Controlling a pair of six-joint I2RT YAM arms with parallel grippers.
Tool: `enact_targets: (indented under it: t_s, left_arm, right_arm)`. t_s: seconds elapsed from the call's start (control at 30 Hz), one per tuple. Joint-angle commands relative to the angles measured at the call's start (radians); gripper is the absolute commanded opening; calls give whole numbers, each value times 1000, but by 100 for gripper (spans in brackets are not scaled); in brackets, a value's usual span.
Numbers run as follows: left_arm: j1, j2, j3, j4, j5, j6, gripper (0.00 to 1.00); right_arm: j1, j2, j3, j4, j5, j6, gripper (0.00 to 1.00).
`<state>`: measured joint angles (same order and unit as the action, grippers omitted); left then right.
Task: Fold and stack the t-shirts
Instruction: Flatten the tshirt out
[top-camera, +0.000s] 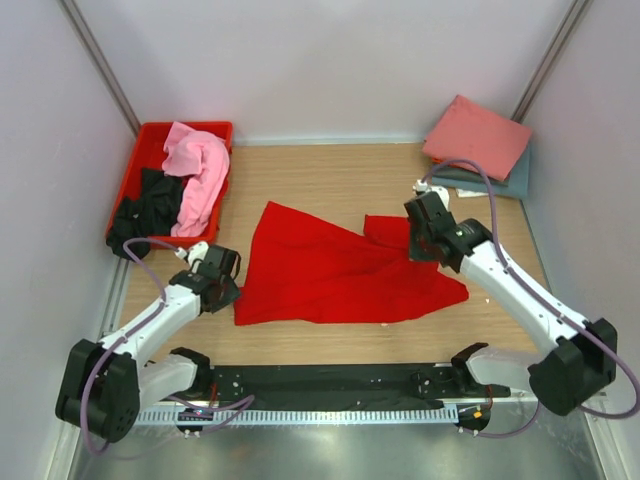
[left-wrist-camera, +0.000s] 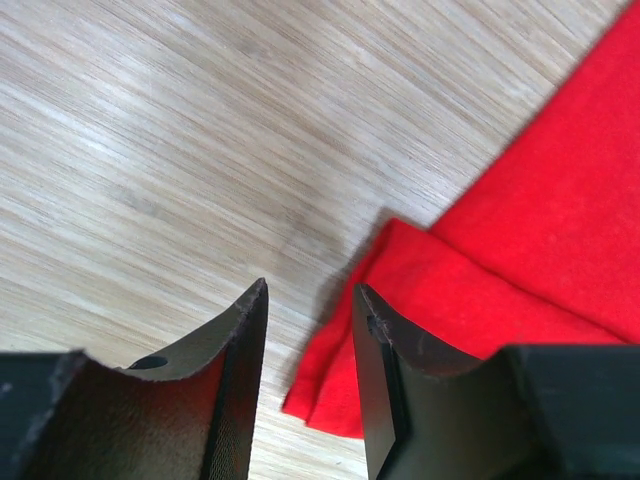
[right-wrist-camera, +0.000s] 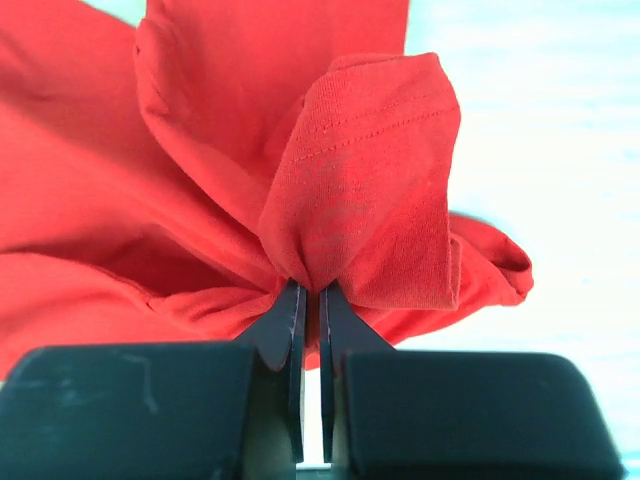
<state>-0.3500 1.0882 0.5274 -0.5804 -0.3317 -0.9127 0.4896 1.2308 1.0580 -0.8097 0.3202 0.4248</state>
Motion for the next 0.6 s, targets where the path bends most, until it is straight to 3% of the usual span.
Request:
enact_targets:
  t_s: [0.0, 0.1, 0.23, 0.27, 0.33, 0.57]
  left_arm:
    - [6, -5, -4, 19, -12, -8, 40]
    - [6, 25, 0, 77, 11, 8, 38]
    - [6, 47, 19, 152, 13, 20, 39]
    - [6, 58, 22, 169, 20, 20, 40]
    - [6, 96, 43, 198, 34, 21, 39]
    - [6, 223, 97, 237, 0, 31, 34]
  right_arm:
    - [-2, -50, -47, -37, 22, 43, 10]
    - [-2, -18, -49, -43, 20, 34, 19]
    - [-2, 7, -69, -19, 17, 29, 57]
    - [-2, 9, -78, -14, 16, 31, 61]
    - [-2, 13, -85, -3, 13, 34, 67]
    - [-2, 10, -107, 6, 20, 31, 68]
